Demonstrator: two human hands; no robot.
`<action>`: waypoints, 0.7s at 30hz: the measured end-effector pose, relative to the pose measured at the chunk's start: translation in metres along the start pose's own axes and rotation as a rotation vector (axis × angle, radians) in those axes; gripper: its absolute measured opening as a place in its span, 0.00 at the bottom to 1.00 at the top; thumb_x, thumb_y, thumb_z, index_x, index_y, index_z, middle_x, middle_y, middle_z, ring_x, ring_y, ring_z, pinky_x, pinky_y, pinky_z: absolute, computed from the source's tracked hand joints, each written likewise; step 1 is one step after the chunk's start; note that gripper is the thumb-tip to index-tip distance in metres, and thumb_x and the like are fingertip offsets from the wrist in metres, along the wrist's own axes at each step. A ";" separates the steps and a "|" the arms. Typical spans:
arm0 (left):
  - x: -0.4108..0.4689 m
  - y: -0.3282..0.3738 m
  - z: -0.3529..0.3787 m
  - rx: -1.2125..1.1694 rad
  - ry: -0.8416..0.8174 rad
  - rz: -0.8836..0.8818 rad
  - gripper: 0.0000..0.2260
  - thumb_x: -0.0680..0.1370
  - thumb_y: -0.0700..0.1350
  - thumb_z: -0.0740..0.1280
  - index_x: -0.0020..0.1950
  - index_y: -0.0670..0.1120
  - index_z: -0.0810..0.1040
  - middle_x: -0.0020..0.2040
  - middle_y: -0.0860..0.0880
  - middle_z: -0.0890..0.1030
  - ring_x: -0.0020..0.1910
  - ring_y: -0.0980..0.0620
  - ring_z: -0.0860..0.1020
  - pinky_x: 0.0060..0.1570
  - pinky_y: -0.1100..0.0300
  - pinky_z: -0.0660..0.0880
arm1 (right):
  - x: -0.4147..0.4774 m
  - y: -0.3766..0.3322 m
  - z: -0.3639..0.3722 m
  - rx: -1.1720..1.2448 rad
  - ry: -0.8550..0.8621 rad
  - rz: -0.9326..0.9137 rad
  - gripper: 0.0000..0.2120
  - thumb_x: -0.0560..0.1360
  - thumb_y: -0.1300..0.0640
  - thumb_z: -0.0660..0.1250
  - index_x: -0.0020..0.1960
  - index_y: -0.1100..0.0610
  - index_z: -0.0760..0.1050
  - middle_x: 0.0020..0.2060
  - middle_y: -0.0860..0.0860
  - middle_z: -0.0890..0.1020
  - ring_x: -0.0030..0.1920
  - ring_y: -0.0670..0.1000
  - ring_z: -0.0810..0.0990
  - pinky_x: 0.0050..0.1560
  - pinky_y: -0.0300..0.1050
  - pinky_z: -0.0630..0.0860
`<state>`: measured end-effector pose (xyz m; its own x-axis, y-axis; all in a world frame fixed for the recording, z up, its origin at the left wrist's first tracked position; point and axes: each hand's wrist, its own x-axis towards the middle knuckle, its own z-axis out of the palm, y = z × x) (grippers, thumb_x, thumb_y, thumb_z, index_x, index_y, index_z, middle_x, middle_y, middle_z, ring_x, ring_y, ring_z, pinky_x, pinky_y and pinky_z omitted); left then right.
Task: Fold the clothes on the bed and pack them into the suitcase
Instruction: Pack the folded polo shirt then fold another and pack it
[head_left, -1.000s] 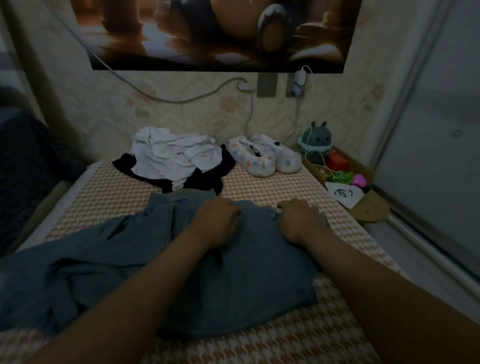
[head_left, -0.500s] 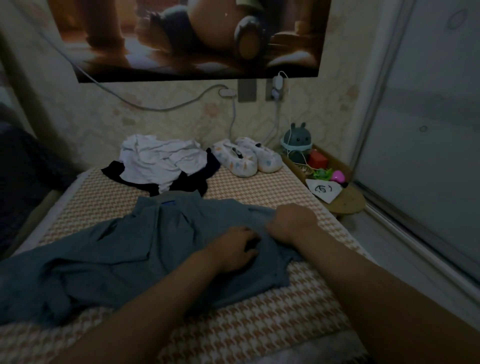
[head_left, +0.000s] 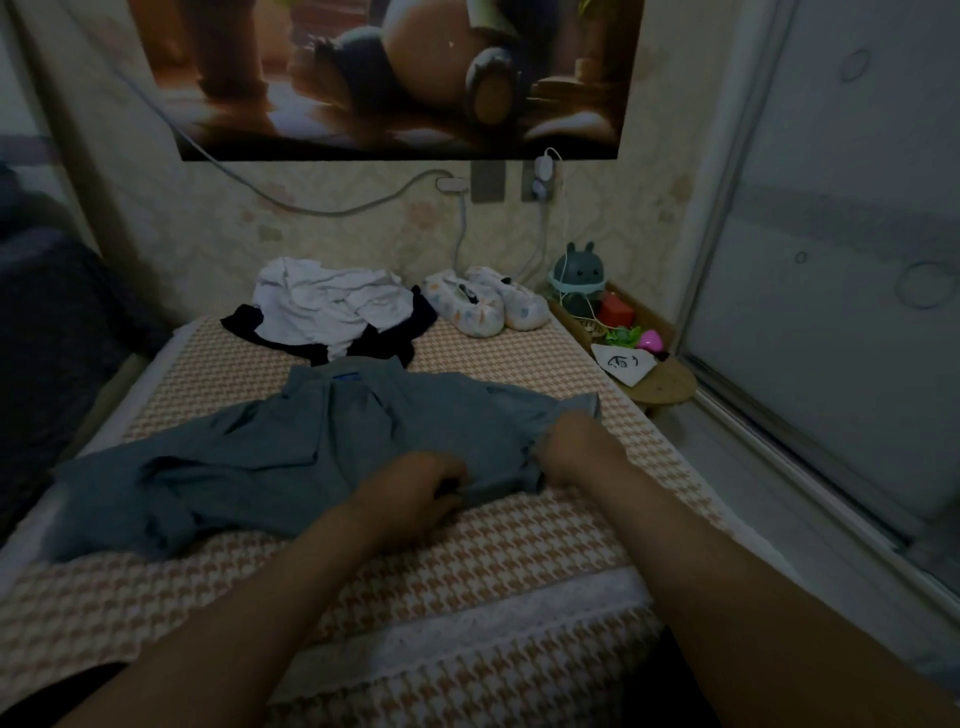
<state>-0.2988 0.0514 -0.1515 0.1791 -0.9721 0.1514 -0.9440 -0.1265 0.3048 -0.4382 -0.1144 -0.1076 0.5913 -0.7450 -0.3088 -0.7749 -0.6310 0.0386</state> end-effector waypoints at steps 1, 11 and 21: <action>-0.002 0.000 -0.001 -0.035 0.049 -0.025 0.07 0.77 0.47 0.66 0.41 0.52 0.70 0.40 0.54 0.74 0.40 0.54 0.73 0.41 0.57 0.72 | 0.000 0.001 -0.004 0.033 0.029 -0.018 0.16 0.81 0.53 0.61 0.64 0.60 0.74 0.61 0.55 0.77 0.58 0.55 0.77 0.55 0.48 0.73; -0.012 0.022 0.009 -0.015 -0.214 0.117 0.02 0.75 0.46 0.67 0.44 0.52 0.76 0.46 0.54 0.78 0.45 0.54 0.75 0.48 0.58 0.74 | -0.014 0.040 0.030 0.244 0.054 0.097 0.16 0.77 0.51 0.58 0.61 0.55 0.74 0.63 0.56 0.75 0.63 0.58 0.73 0.68 0.56 0.65; -0.037 -0.036 -0.027 -0.061 0.097 -0.216 0.10 0.79 0.38 0.61 0.54 0.49 0.79 0.55 0.50 0.79 0.53 0.52 0.76 0.57 0.59 0.72 | -0.016 -0.062 0.019 0.095 -0.021 -0.443 0.16 0.78 0.53 0.61 0.64 0.53 0.76 0.63 0.53 0.77 0.60 0.56 0.75 0.65 0.49 0.70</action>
<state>-0.2636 0.0975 -0.1426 0.4033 -0.9000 0.1656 -0.8631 -0.3140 0.3955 -0.4038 -0.0586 -0.1233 0.8667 -0.4025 -0.2947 -0.4658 -0.8645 -0.1888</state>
